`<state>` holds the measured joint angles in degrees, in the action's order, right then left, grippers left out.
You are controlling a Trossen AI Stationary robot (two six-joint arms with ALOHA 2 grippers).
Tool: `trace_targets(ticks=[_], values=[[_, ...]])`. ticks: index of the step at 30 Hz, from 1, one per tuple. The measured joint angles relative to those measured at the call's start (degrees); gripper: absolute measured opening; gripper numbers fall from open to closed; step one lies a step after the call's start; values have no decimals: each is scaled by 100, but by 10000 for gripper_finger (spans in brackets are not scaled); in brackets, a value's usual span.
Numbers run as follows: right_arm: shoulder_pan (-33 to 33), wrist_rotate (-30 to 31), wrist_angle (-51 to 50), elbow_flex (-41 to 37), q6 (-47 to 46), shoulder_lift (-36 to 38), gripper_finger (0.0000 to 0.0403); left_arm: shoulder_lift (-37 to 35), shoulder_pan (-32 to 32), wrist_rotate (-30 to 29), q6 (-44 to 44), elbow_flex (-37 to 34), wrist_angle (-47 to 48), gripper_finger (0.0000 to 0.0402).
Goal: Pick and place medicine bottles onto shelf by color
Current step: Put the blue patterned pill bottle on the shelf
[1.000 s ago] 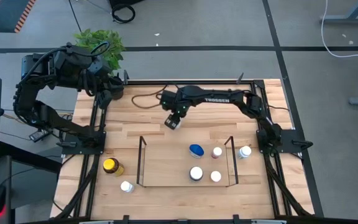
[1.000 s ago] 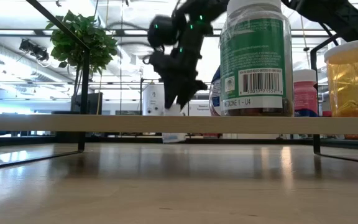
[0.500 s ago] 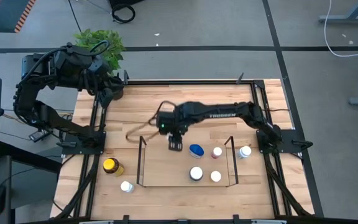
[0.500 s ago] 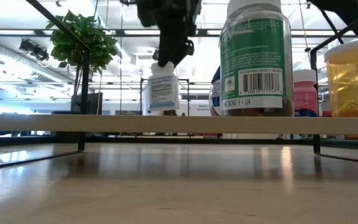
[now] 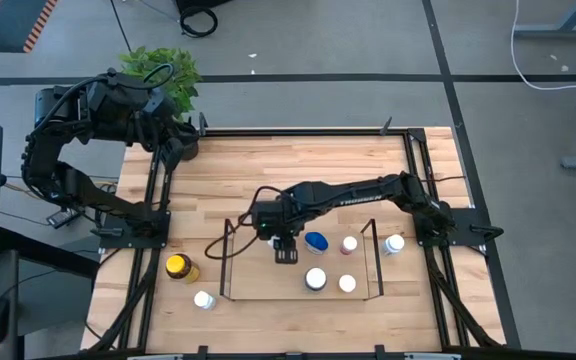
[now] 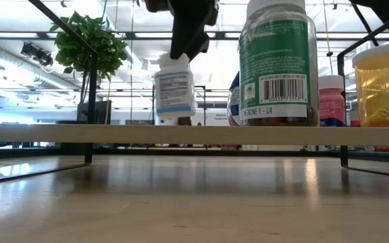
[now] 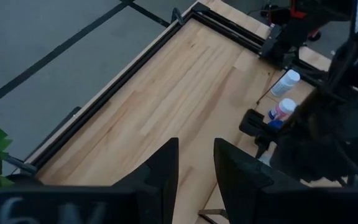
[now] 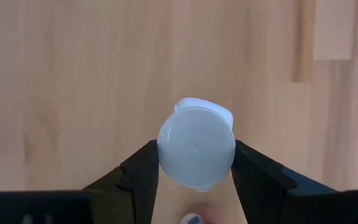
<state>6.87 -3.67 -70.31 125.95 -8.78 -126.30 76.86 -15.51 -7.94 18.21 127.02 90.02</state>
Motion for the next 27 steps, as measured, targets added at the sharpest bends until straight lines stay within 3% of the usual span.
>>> trace_targets(ticks=[14,21,27], values=[[-37,16,161,-27,94,0,186,0,0,0,219,0,0,107],[-35,16,486,-696,72,31,186,0,0,0,172,0,0,107],[-35,9,564,-726,18,37,187,0,1,0,15,0,0,107]])
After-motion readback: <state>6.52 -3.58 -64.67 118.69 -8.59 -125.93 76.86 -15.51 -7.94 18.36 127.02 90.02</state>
